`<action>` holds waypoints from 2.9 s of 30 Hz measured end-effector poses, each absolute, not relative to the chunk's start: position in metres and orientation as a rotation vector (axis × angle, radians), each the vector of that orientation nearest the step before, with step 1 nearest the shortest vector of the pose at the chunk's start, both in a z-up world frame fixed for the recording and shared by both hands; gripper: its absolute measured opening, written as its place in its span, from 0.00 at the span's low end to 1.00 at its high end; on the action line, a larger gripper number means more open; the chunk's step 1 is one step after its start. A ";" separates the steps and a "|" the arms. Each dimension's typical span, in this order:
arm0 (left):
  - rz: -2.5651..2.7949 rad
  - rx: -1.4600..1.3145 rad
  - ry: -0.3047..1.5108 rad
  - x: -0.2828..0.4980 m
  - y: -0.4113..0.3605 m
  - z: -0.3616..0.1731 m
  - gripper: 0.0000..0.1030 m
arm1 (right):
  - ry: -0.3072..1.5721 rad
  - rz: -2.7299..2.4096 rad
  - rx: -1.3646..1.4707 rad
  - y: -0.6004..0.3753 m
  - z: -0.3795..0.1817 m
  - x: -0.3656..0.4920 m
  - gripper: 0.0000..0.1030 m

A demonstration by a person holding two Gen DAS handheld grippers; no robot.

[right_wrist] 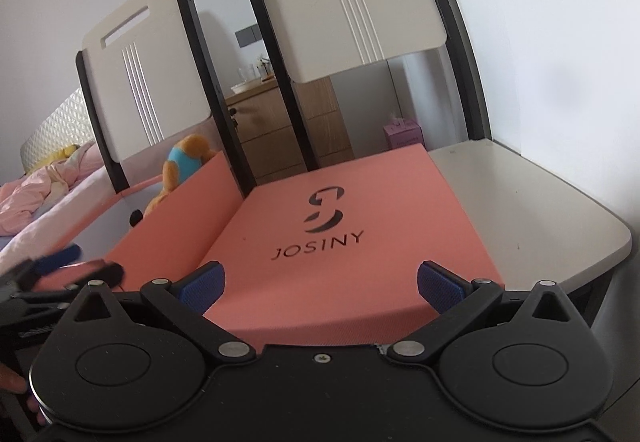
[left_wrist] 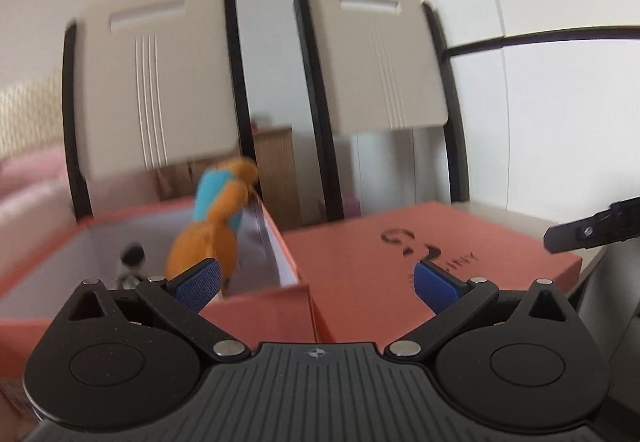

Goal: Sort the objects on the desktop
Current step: 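Withdraw the left gripper from the box toward the pink lid, then move the left gripper to the lid edge while the right gripper approaches it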

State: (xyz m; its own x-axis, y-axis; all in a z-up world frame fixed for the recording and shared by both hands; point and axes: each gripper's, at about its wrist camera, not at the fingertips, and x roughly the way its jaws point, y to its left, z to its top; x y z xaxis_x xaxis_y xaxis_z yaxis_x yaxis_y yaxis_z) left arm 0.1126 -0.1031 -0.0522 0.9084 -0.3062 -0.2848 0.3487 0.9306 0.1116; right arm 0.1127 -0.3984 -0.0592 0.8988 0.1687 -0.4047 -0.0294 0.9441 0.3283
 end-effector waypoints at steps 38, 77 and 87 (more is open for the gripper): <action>-0.358 0.127 0.195 0.128 -0.132 -0.068 1.00 | 0.446 0.116 0.318 -0.437 -0.083 0.100 0.99; -0.482 -0.045 0.462 0.125 -0.125 -0.145 1.00 | 0.377 0.102 0.160 -0.443 -0.112 0.133 0.99; -0.530 -0.048 0.465 0.117 -0.127 -0.141 1.00 | 0.377 0.220 0.116 -0.428 -0.108 0.127 0.99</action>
